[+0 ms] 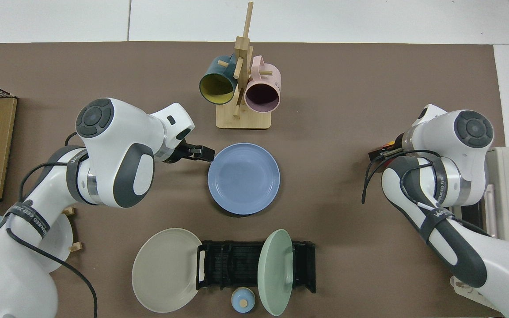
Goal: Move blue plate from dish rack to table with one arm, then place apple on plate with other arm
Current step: 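Release the plate and withdraw the left gripper while the right gripper carries the apple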
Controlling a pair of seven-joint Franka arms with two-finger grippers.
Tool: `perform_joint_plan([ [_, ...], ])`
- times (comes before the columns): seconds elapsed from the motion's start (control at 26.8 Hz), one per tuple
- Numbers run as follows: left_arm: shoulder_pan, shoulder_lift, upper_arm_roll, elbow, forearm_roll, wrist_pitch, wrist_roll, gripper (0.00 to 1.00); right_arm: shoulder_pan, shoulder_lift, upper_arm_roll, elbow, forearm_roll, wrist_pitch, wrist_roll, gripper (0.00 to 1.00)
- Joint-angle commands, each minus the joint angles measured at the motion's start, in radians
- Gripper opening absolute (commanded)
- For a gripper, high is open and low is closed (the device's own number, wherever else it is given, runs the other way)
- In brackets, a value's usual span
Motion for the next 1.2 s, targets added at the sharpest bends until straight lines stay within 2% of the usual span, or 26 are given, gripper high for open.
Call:
perform_joint_plan([
  [0.0,-0.002,-0.040,0.025,0.032,0.114,-0.115,-0.033,0.99,-0.005,-0.007,-0.001,-0.025,0.018,0.038,-0.087,0.00],
  [0.22,-0.011,-0.080,0.033,0.101,0.275,-0.247,-0.090,0.99,0.016,-0.016,0.001,0.014,0.020,0.024,-0.062,0.00],
  [0.34,-0.003,-0.132,0.035,0.110,0.329,-0.297,-0.090,0.99,0.048,-0.018,-0.001,0.077,0.021,-0.038,0.011,0.00],
  [0.49,-0.003,-0.207,0.074,0.115,0.330,-0.386,-0.076,0.99,0.117,-0.016,-0.002,0.162,0.020,-0.109,0.232,0.00],
  [0.64,-0.006,-0.251,0.081,0.139,0.330,-0.477,-0.073,0.99,0.217,-0.013,-0.004,0.199,0.006,-0.125,0.462,0.00],
  [0.82,-0.012,-0.273,0.081,0.207,0.327,-0.606,-0.072,0.99,0.295,-0.015,-0.002,0.203,0.023,-0.123,0.567,0.00],
  [1.01,0.006,-0.316,0.082,0.242,0.312,-0.676,-0.044,0.99,0.381,-0.012,0.001,0.231,0.030,-0.125,0.691,0.00],
  [1.16,0.015,-0.366,0.096,0.245,0.300,-0.716,0.019,1.00,0.458,-0.007,0.000,0.232,0.102,-0.123,0.812,0.00],
])
